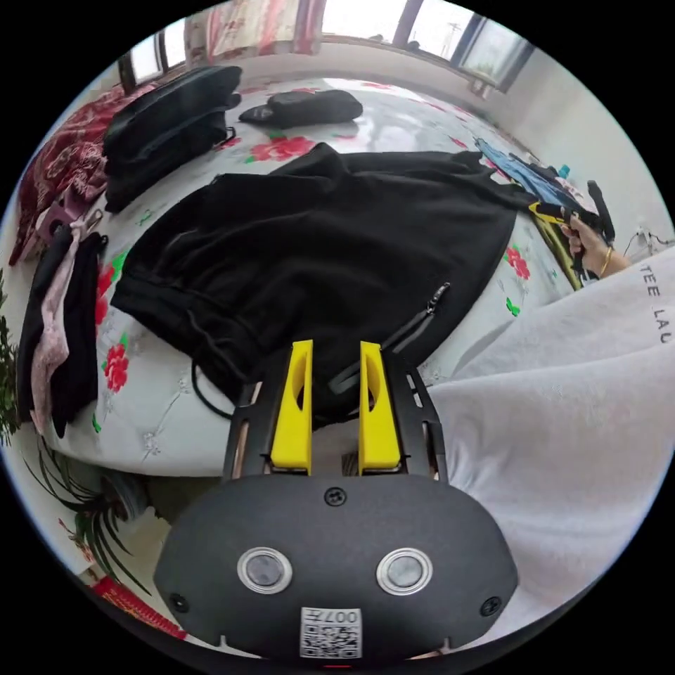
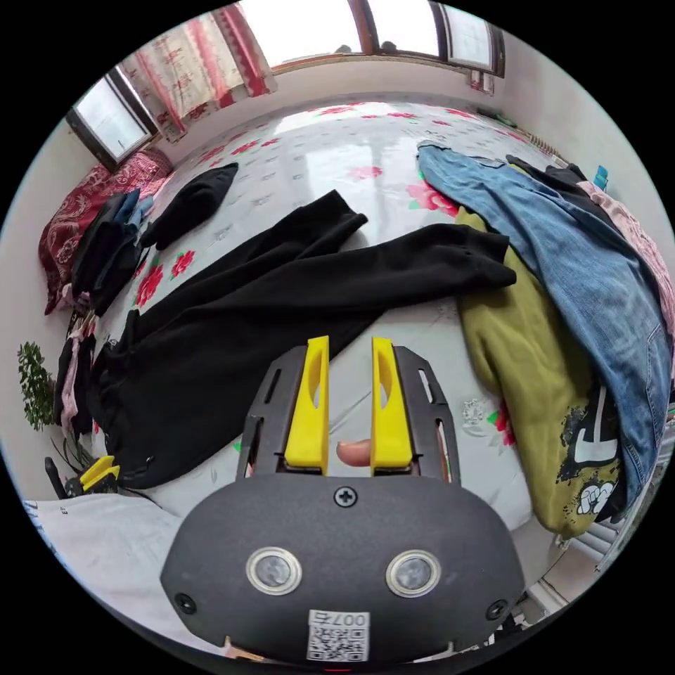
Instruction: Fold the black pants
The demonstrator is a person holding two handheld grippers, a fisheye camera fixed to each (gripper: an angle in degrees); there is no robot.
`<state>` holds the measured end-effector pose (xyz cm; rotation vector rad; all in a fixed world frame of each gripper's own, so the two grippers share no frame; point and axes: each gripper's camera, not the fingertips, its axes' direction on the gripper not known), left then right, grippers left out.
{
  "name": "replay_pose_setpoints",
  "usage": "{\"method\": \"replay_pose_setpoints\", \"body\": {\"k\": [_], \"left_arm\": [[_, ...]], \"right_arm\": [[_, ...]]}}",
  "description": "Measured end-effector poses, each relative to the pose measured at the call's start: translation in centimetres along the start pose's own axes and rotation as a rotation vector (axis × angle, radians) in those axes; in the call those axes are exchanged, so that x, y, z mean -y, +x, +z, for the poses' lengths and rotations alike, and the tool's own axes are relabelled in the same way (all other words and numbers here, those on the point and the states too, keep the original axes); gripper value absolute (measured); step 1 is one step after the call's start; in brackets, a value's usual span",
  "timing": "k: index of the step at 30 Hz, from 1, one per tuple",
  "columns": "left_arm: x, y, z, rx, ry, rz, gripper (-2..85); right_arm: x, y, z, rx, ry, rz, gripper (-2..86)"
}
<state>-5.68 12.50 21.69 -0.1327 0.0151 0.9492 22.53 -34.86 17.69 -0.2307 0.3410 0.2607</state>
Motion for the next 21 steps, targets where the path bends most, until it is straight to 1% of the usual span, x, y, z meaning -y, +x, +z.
{"method": "replay_pose_setpoints", "body": {"k": [1,3,6,7,9,10,11,13,14,16,18,19,20,21], "left_arm": [[1.3,1.5,1.8,0.031,-0.08,0.033,9.3],[2.0,2.7,2.1,0.051,-0.063,0.098,6.9],[3.1,3.0,2.5,0.055,-0.121,0.132,2.7],[3.5,3.0,2.5,0.086,-0.154,0.127,0.5],[3.8,3.2,2.5,0.1,-0.178,0.152,-0.4],[3.7,3.5,2.5,0.146,-0.201,0.196,-0.6],[3.4,4.1,2.6,0.241,-0.232,0.271,-0.7],[2.6,4.1,2.8,0.323,-0.254,0.33,-0.9],[2.2,3.2,2.6,0.325,-0.257,0.305,-0.9],[1.8,1.2,2.3,0.307,-0.269,0.238,-0.9],[1.1,-0.7,2.4,0.362,-0.32,0.212,-0.9],[0.2,-1.7,2.7,0.423,-0.36,0.227,-0.9],[-0.8,-2.9,2.8,0.466,-0.393,0.243,-0.9],[-1.3,-3.5,2.7,0.472,-0.404,0.248,-0.9]], "right_arm": [[0.4,0.3,0.3,-0.028,-0.006,-0.005,6.7],[1.8,0.7,1.2,-0.122,-0.026,-0.063,7.7],[3.4,-0.3,2.8,-0.189,-0.078,-0.202,8.5],[3.7,-0.6,3.2,-0.208,-0.088,-0.228,8.7],[4.4,-1.9,4.4,-0.269,-0.11,-0.318,8.2],[4.5,-2.3,4.7,-0.275,-0.124,-0.341,7.9],[4.4,-3.0,5.5,-0.289,-0.155,-0.386,7.1],[3.6,-4.4,5.4,-0.244,-0.151,-0.475,5.4],[2.8,-5.2,5.3,-0.203,-0.158,-0.524,4.1],[1.6,-6.2,4.8,-0.178,-0.17,-0.526,2.1],[-0.3,-7.4,3.0,-0.021,-0.232,-0.52,0.8],[-1.1,-7.7,2.1,0.021,-0.231,-0.525,0.6],[-2.6,-8.5,-0.1,0.096,-0.234,-0.543,0.3],[-4.0,-9.4,-2.8,0.145,-0.234,-0.569,0.1]]}}
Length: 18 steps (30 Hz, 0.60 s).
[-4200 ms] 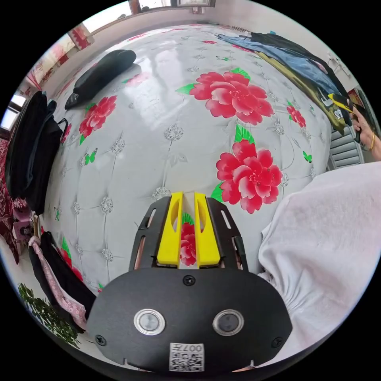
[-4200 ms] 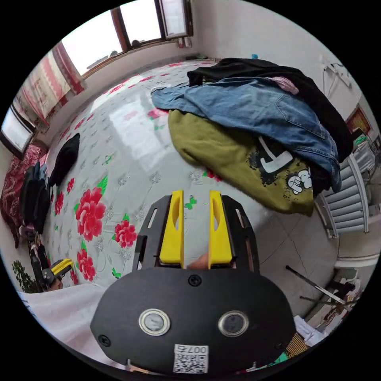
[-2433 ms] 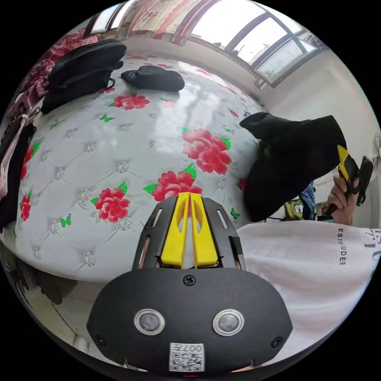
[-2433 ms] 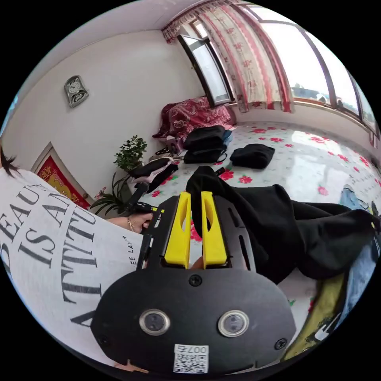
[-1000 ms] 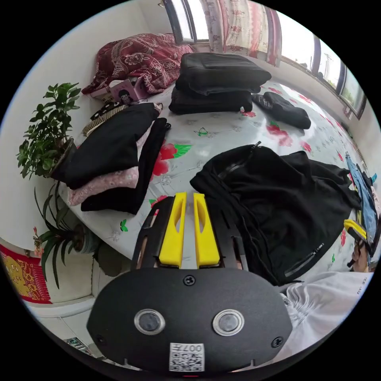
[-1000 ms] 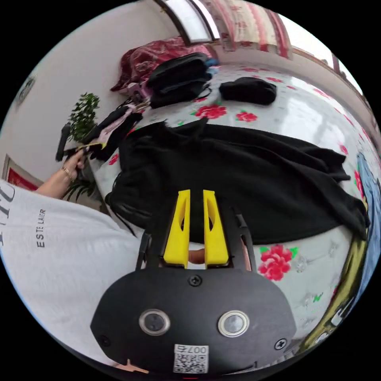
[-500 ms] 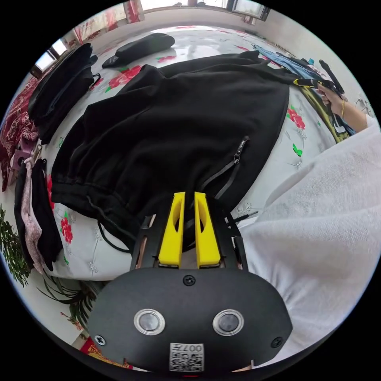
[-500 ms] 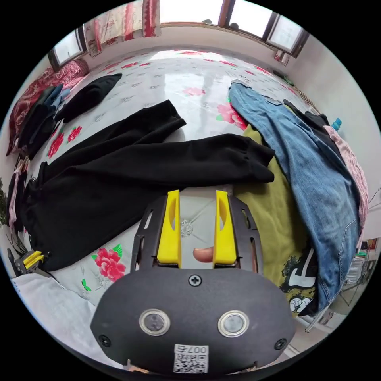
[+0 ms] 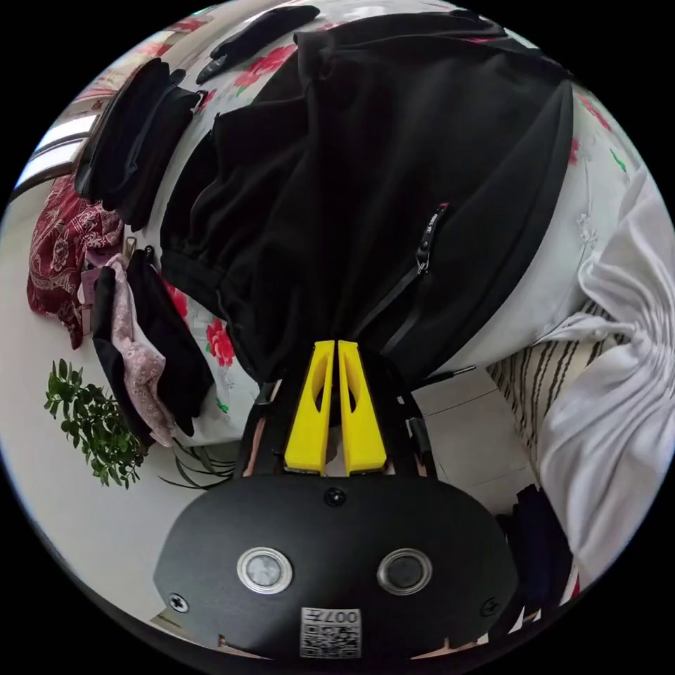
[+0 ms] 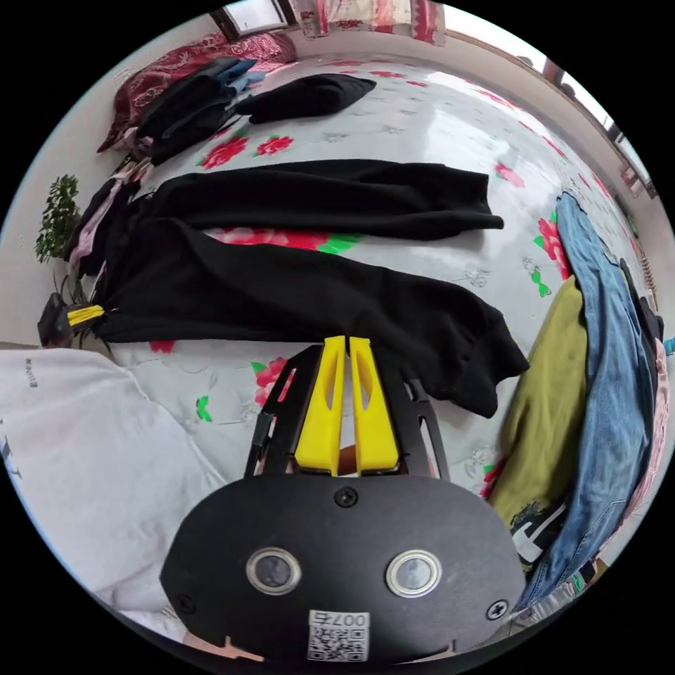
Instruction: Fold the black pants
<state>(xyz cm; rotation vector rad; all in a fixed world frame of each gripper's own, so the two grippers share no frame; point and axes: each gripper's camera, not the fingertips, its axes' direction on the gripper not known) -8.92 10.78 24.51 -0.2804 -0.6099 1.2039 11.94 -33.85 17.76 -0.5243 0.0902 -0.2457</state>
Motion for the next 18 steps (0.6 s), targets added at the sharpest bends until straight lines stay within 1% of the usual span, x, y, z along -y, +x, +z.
{"method": "replay_pose_setpoints", "body": {"k": [3,4,6,8,11,14,16,18], "left_arm": [[-2.5,-2.4,1.3,-0.055,-0.009,-0.034,-0.9],[-2.9,-3.3,1.4,-0.108,0.013,-0.059,-0.9],[-3.1,-4.0,1.1,-0.169,0.056,-0.077,-0.9],[-2.5,-3.7,0.8,-0.179,0.083,-0.077,-0.8],[-2.3,-2.6,0.7,-0.136,0.094,-0.059,-0.8],[-3.3,-2.3,0.6,-0.144,0.127,-0.109,-0.7],[-4.1,-2.3,0.6,-0.163,0.15,-0.175,-0.6],[-4.9,-2.1,0.5,-0.18,0.169,-0.249,-0.6]], "right_arm": [[-1.8,-4.4,-6.3,0.022,-0.03,-0.076,-0.1],[-1.9,-5.0,-7.5,0.016,-0.037,-0.087,-0.1],[-1.3,-6.2,-10.9,-0.059,-0.049,-0.097,-0.1],[0.4,-5.5,-11.4,-0.126,-0.037,-0.053,0.0],[3.4,-2.9,-9.9,-0.277,0.051,0.1,0.2],[3.9,-2.5,-8.1,-0.313,0.044,0.142,1.3],[2.4,-3.1,-7.6,-0.251,0.082,0.13,2.1],[-0.7,-4.0,-6.2,-0.106,0.126,0.122,3.1]]}}
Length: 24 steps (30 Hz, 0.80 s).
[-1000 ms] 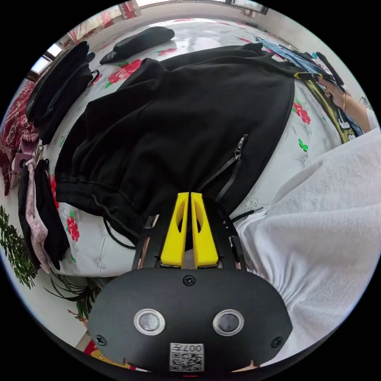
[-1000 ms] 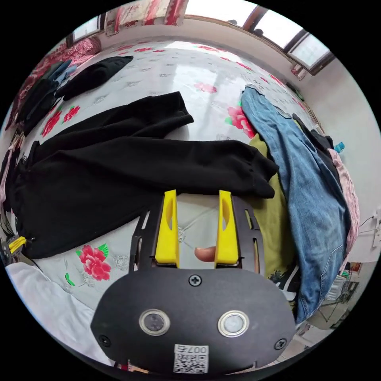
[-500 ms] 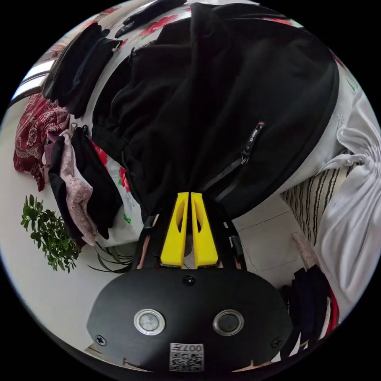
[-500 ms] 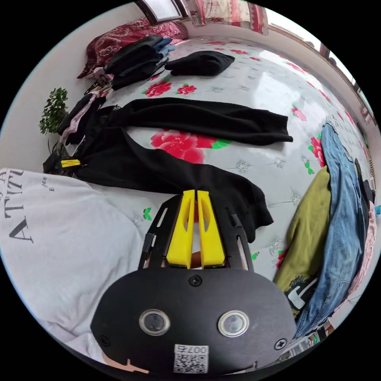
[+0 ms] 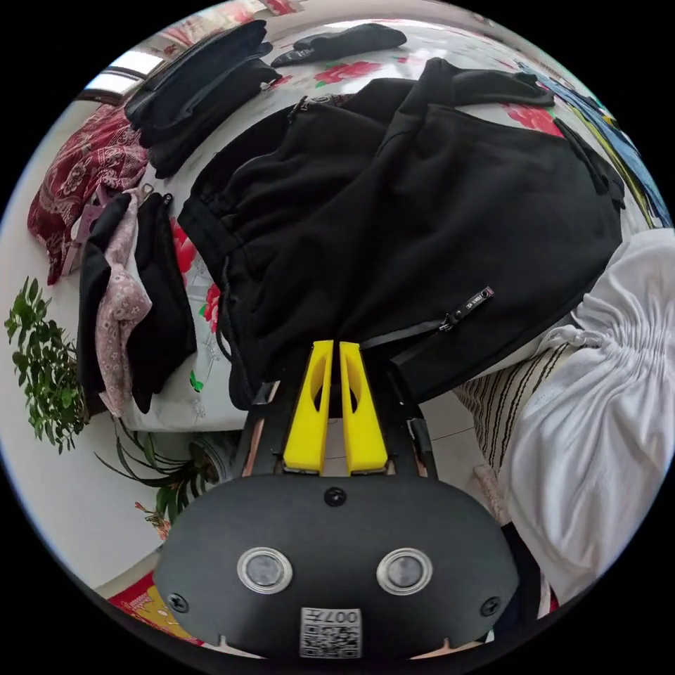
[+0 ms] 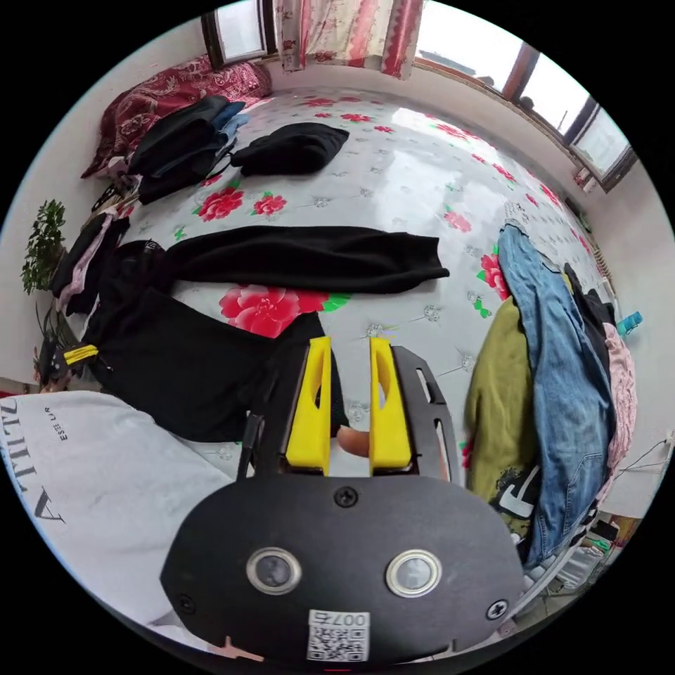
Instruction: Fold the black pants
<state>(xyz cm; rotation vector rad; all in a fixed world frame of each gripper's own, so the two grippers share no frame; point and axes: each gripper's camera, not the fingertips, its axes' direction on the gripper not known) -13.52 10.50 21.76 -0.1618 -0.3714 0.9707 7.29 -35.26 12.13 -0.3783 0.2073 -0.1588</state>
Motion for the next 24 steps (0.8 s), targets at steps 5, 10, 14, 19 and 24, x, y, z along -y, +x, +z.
{"method": "replay_pose_setpoints", "body": {"k": [5,10,14,19,24], "left_arm": [[-2.0,1.0,-2.4,0.021,0.065,-0.085,-0.6],[-2.3,1.7,-3.9,0.038,0.089,-0.111,-0.7],[-2.2,4.0,-3.4,0.11,0.055,-0.098,-0.9],[-2.5,4.9,-1.0,0.125,-0.022,-0.063,-1.0],[-2.3,4.6,-1.0,0.101,-0.042,-0.065,-1.0]], "right_arm": [[-5.5,-5.5,5.1,0.021,-0.105,-0.179,4.9],[-7.3,-8.2,10.3,-0.121,-0.18,-0.294,4.0],[-7.3,-7.3,8.9,-0.144,-0.196,-0.309,1.0],[-10.1,1.4,-0.5,-0.055,-0.028,-0.016,0.0],[-18.1,14.4,-5.1,0.053,0.037,0.38,-0.1]]}}
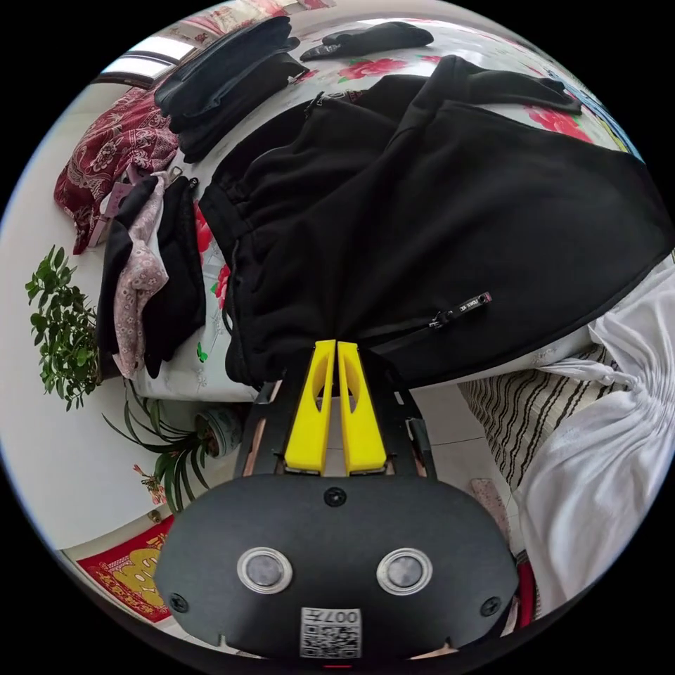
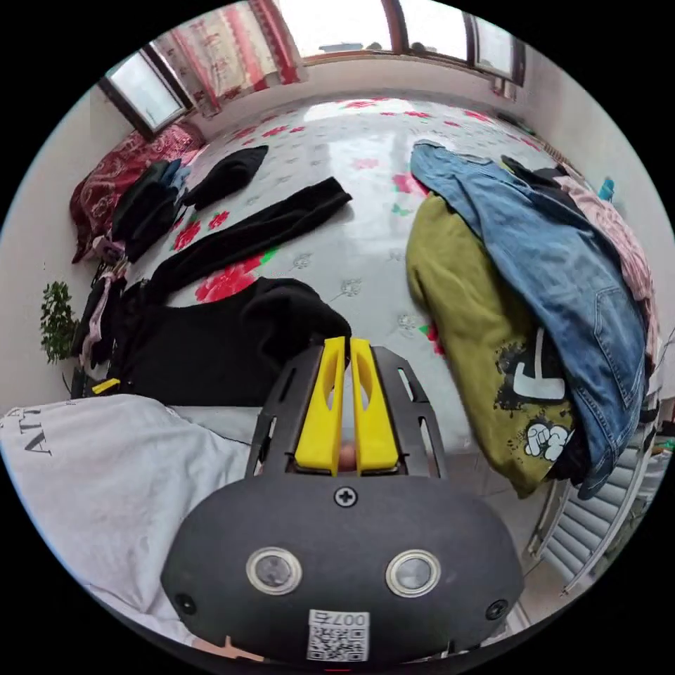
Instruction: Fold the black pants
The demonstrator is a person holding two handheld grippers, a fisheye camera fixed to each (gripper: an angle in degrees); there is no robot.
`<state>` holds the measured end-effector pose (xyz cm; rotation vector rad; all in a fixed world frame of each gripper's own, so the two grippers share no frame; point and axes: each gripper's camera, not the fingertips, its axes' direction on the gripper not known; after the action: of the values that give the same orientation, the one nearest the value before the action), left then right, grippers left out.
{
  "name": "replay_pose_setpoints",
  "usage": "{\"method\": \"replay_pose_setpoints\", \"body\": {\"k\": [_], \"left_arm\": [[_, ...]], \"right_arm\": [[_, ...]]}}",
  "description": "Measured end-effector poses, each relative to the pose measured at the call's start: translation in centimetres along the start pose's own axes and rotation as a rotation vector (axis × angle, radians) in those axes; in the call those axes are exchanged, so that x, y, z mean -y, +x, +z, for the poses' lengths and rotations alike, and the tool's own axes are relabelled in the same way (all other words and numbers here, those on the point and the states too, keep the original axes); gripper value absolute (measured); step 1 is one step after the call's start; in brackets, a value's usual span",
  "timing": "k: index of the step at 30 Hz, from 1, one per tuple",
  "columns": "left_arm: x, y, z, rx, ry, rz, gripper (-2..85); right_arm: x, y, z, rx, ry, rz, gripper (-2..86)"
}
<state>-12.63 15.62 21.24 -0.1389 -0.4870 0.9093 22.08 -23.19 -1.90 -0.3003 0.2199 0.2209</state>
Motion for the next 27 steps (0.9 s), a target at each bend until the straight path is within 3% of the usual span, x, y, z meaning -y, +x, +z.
{"method": "replay_pose_setpoints", "body": {"k": [7,13,16,20,27], "left_arm": [[-1.3,-1.1,-0.7,-0.072,0.016,0.035,-1.0],[-5.2,-7.1,-5.2,-0.234,0.144,-0.104,-1.0],[-5.0,-10.2,-6.7,-0.204,0.175,-0.174,-0.9],[0.9,-11.7,-7.1,-0.163,0.168,-0.144,-0.9],[15.1,-12.9,-5.4,-0.096,0.149,-0.019,-0.9]], "right_arm": [[-0.3,4.5,3.7,-0.18,-0.075,0.198,1.4],[5.3,-3.0,2.8,-0.152,0.074,-0.063,4.1],[10.7,-7.3,4.8,-0.092,0.077,-0.164,5.6],[19.2,-13.5,9.5,-0.064,0.043,-0.28,7.2],[29.9,-24.0,18.5,-0.222,-0.11,-0.594,7.9]]}}
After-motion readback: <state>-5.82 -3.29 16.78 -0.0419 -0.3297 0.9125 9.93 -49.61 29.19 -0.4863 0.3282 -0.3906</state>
